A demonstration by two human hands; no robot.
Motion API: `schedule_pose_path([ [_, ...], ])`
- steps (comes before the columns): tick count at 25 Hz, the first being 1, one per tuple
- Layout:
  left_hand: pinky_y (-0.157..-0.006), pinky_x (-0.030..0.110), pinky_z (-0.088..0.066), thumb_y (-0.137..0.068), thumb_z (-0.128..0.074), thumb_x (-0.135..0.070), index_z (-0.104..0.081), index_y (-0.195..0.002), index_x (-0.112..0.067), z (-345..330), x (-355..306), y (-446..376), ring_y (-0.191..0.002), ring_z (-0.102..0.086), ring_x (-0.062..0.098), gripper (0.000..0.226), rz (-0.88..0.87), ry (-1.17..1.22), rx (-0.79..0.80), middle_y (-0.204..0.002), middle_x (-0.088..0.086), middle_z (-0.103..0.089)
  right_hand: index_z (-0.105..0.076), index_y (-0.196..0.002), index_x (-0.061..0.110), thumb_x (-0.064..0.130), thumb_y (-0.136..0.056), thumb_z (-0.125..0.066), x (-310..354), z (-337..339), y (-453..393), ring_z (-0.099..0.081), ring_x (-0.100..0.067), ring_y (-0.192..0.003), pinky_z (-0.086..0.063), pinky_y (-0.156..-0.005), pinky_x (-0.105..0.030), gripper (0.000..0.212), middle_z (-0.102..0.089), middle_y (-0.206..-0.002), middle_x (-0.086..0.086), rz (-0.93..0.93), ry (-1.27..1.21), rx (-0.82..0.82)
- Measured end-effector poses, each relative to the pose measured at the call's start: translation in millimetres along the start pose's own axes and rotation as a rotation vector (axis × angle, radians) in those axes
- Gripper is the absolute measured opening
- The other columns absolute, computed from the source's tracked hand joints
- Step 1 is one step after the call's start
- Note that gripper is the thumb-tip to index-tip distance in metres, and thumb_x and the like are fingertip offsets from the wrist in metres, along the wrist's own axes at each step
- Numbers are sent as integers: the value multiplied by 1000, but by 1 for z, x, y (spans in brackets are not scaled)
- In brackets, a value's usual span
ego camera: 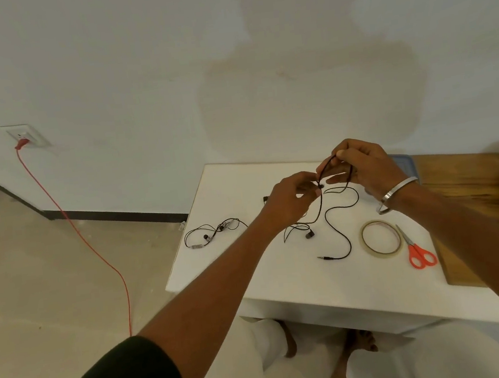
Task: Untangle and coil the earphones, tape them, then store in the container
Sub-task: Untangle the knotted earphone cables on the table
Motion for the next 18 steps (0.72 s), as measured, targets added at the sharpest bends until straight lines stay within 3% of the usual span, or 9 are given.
schedule_pose_path([
  [4, -82, 30, -52, -90, -67, -20, -65, -113, -18, 0, -2, 1, -88, -67, 15, 22, 51, 89, 36, -98, 5, -73, -57, -77, 10, 4, -95, -38, 0, 8, 1, -70, -24, -82, -59, -69, -33, 28, -70, -85, -12, 10, 3, -26],
  [7, -74, 18, -49, -91, -64, -8, -65, -116, -13, 2, -6, 3, -85, -65, 4, 26, 120, 300, 37, -103, 4, -71, -61, -79, 9, 5, -94, -40, -4, 14, -1, -67, -19, -76, -55, -61, -30, 26, -66, -85, -11, 35, 43, -45],
  [10, -78, 13, -48, -93, -57, 1, -62, -126, -11, 7, -9, 1, -96, -63, -1, 36, 123, 428, 27, -110, -1, -68, -61, -81, 6, 7, -92, -43, -10, 15, -3, -61, -18, -69, -49, -54, -27, 22, -63, -80, -11, 29, 134, -25],
  [13, -92, 26, -46, -93, -55, 1, -64, -123, -14, 13, -13, 0, -109, -62, 6, 35, 129, 574, 1, -110, -3, -69, -59, -74, 12, 9, -91, -46, -19, 15, -4, -57, -23, -60, -44, -50, -29, 22, -62, -76, -17, -29, 296, -89],
  [15, -96, 31, -45, -92, -59, -2, -68, -116, -17, 18, -17, 0, -108, -63, 11, 30, 146, 672, -56, -105, -4, -70, -59, -70, 13, 13, -88, -47, -25, 19, -3, -55, -24, -56, -43, -49, -28, 22, -62, -68, -16, -65, 427, -134],
  [18, -85, 29, -49, -90, -62, -1, -71, -106, -18, 33, -13, 0, -92, -66, 13, 25, 147, 765, -236, -97, -5, -71, -58, -67, 14, 14, -85, -47, -29, 25, 1, -53, -18, -53, -41, -46, -26, 21, -61, -63, -2, -129, 469, -224],
])
Point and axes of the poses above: each hand's wrist, its own y-axis away from the middle knuckle, its own z-axis out of the back of the hand, x = y × z, the point moved 2 cm from there along -y, towards the middle knuckle
